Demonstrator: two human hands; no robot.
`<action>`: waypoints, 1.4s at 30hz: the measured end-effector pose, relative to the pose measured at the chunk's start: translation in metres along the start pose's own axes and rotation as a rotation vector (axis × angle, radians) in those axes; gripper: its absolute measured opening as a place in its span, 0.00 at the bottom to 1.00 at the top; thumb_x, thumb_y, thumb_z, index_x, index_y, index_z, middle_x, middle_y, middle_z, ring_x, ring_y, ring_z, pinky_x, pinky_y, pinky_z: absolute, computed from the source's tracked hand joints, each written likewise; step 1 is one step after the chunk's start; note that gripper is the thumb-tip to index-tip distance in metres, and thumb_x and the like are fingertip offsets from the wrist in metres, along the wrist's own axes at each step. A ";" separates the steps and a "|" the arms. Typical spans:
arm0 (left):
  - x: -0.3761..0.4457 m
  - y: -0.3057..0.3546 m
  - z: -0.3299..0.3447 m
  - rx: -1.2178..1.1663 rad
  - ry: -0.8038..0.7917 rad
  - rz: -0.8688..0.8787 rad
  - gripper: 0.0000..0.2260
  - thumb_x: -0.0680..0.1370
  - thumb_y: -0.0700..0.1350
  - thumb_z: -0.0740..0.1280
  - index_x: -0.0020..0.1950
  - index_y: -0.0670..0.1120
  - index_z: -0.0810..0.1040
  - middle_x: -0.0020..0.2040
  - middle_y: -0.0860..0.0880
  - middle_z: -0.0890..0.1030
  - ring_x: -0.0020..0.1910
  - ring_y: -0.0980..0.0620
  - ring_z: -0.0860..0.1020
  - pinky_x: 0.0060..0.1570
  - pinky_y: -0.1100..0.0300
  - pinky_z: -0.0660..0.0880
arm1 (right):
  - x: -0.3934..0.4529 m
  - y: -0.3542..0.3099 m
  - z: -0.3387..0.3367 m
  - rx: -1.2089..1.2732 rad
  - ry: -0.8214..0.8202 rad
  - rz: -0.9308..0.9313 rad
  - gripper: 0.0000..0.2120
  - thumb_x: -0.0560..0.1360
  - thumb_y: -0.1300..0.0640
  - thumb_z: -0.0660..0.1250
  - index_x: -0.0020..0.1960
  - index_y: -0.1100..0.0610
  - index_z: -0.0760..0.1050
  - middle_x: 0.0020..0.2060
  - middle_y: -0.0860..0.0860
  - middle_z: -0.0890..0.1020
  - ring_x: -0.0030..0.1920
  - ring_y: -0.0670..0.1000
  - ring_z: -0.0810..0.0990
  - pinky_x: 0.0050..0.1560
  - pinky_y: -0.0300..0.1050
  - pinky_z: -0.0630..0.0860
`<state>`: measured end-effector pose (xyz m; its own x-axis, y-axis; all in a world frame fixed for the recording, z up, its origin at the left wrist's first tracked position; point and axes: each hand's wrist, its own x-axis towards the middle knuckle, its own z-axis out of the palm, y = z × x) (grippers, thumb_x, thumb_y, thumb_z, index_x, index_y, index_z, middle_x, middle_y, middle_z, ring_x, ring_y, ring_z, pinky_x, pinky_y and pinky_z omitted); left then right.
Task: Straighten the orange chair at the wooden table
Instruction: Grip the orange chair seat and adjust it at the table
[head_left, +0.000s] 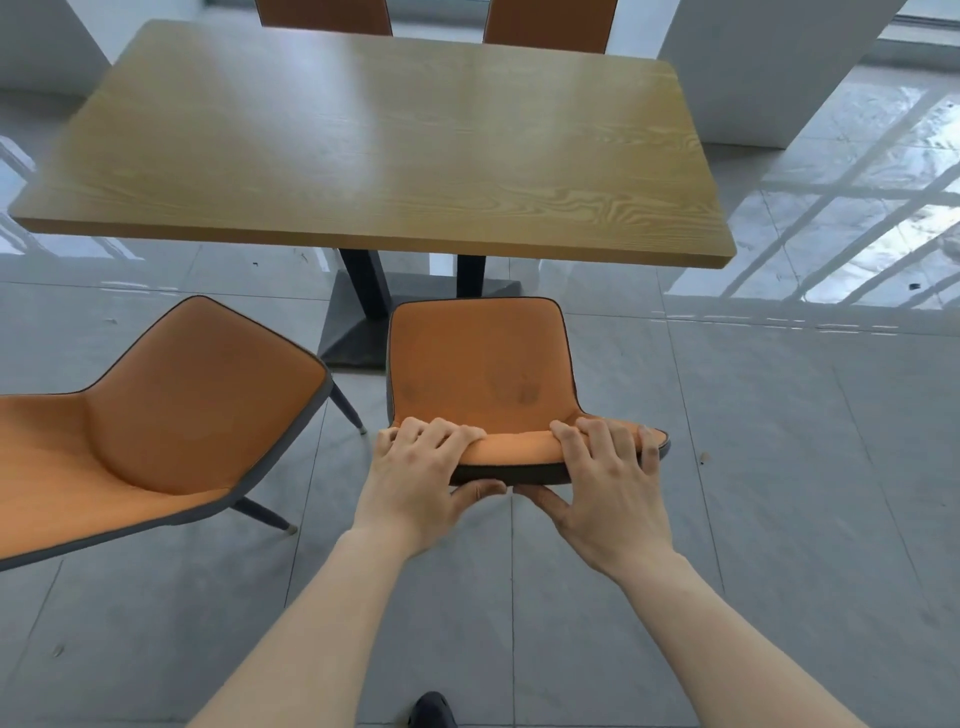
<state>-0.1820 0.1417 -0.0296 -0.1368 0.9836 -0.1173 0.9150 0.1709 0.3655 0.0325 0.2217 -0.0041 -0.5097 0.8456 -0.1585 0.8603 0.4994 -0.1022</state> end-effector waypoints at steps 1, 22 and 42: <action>0.001 -0.008 -0.004 0.004 -0.017 0.005 0.32 0.75 0.75 0.52 0.72 0.59 0.70 0.65 0.57 0.77 0.62 0.50 0.71 0.64 0.48 0.64 | 0.001 -0.009 0.002 0.014 0.007 0.011 0.41 0.73 0.24 0.46 0.73 0.50 0.69 0.66 0.54 0.76 0.70 0.61 0.70 0.74 0.67 0.60; -0.024 -0.025 -0.047 0.029 -0.082 -0.084 0.37 0.74 0.80 0.48 0.79 0.66 0.48 0.83 0.54 0.58 0.82 0.48 0.51 0.79 0.43 0.39 | 0.000 -0.044 -0.025 0.079 -0.044 -0.015 0.48 0.71 0.17 0.37 0.82 0.43 0.55 0.82 0.53 0.61 0.82 0.57 0.55 0.80 0.68 0.45; -0.201 -0.406 -0.224 0.074 0.082 -0.162 0.36 0.75 0.77 0.50 0.80 0.64 0.51 0.82 0.53 0.58 0.81 0.47 0.54 0.80 0.43 0.41 | 0.018 -0.458 -0.006 0.156 -0.106 -0.059 0.48 0.71 0.17 0.45 0.83 0.42 0.46 0.85 0.52 0.50 0.84 0.57 0.46 0.81 0.68 0.46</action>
<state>-0.6111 -0.1128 0.0519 -0.3124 0.9454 -0.0924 0.9035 0.3258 0.2786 -0.3705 0.0096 0.0458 -0.5644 0.7869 -0.2496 0.8215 0.5053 -0.2644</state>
